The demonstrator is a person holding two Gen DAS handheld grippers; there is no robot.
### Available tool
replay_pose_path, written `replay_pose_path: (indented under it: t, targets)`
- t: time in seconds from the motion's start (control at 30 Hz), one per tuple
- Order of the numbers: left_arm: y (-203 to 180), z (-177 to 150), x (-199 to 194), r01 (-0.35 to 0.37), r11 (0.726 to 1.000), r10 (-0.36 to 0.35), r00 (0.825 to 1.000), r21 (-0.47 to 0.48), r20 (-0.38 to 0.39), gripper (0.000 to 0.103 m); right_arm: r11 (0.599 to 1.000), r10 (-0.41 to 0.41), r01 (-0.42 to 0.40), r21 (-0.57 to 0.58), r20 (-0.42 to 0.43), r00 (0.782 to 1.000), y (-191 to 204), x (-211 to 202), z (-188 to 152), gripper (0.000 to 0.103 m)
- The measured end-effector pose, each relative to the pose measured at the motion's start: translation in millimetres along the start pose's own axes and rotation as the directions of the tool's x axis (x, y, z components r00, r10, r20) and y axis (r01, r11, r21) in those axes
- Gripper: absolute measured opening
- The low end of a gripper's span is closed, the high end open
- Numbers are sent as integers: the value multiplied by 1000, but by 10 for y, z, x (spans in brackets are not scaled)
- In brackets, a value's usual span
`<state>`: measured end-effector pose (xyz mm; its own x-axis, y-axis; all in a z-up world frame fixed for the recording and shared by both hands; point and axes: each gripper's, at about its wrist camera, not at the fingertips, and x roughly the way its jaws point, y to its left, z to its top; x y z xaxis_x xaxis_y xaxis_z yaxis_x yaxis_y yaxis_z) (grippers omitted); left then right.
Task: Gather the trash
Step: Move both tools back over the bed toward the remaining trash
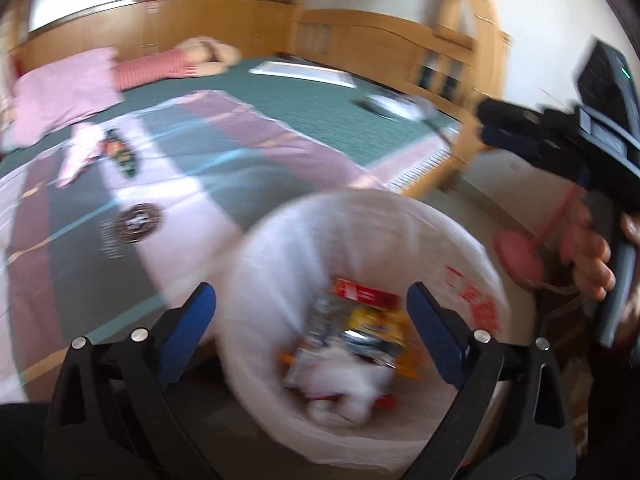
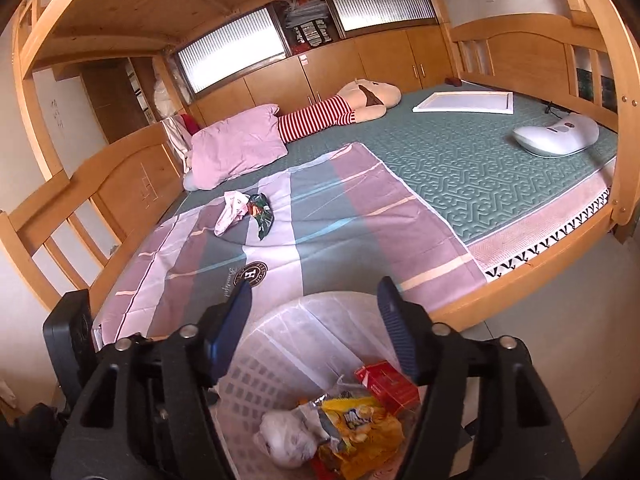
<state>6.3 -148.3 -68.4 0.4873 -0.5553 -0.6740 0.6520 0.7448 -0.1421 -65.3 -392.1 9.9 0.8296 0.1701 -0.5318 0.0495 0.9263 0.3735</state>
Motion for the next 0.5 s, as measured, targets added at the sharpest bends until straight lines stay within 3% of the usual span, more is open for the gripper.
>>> replay_pose_path:
  t: [0.1,0.2,0.3,0.43,0.5]
  targets:
    - [384,39,-38,-126,988,128,992,-86,17,97,999,31,-31,-7,-17,999,129,194,106,70]
    - [749,105,-89,-246,961,250,968,-130,18,97,994,74,-78,-73,-49,996,388,533,301,70]
    - [1145,216,-156,-350,923,359,933,-161,31,99,987,107,-116,-113,-76,991,626,968,527,70]
    - [1793,402,-128,-484,834,499,867,-264,-11,99,974,188,-204,-102,-147,971,1046,1832,890,70]
    - [2129,462,-84,-516,789,533,845,-335,-46,99,969,221,-237,-70,-181,958,1229,2277,1040,72]
